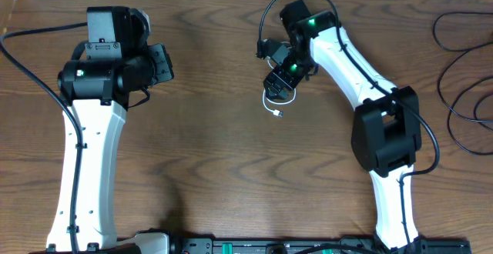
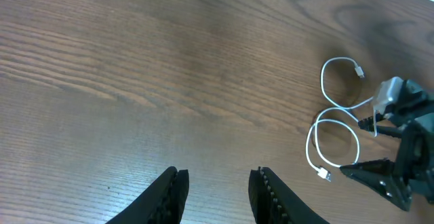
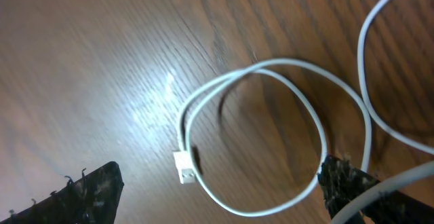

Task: Untangle cables
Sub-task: 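Grasp the white cable with the right gripper, then carry the white cable to the right edge and release it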

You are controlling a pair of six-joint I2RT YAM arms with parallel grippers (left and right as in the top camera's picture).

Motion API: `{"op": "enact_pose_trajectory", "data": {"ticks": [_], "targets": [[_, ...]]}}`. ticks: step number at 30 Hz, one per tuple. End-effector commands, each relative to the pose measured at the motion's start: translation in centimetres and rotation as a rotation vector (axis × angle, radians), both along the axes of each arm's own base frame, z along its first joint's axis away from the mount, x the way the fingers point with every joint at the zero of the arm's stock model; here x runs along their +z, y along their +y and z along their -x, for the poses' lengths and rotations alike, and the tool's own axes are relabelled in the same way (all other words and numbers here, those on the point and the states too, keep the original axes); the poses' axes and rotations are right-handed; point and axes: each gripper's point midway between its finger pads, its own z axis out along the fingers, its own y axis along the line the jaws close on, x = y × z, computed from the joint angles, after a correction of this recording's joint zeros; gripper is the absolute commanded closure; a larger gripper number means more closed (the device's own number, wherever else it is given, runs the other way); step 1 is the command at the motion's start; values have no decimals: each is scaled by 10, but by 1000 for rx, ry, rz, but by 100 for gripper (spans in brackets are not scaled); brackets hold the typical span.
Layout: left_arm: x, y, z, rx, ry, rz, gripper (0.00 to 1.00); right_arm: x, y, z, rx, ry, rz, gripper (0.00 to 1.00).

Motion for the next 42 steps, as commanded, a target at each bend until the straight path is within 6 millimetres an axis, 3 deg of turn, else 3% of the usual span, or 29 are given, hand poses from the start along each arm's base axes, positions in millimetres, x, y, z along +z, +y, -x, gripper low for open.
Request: {"op": "enact_pose_trajectory", "data": {"ticks": [1, 9, 23, 27, 37, 42], "targets": [[-3, 0, 0, -1, 9, -4, 64, -16, -9, 6, 35, -22, 104, 10], [-3, 0, 0, -1, 9, -4, 64, -49, -11, 21, 73, -35, 206, 12], [-3, 1, 0, 0, 9, -4, 64, -64, -14, 16, 15, -86, 278, 32], [-3, 1, 0, 0, 9, -4, 64, -66, -18, 14, -31, -91, 300, 44], [-3, 1, 0, 0, 9, -4, 64, -66, -26, 6, -223, -106, 341, 99], [-3, 1, 0, 0, 9, -4, 64, -53, -23, -1, -312, -110, 322, 99]]}}
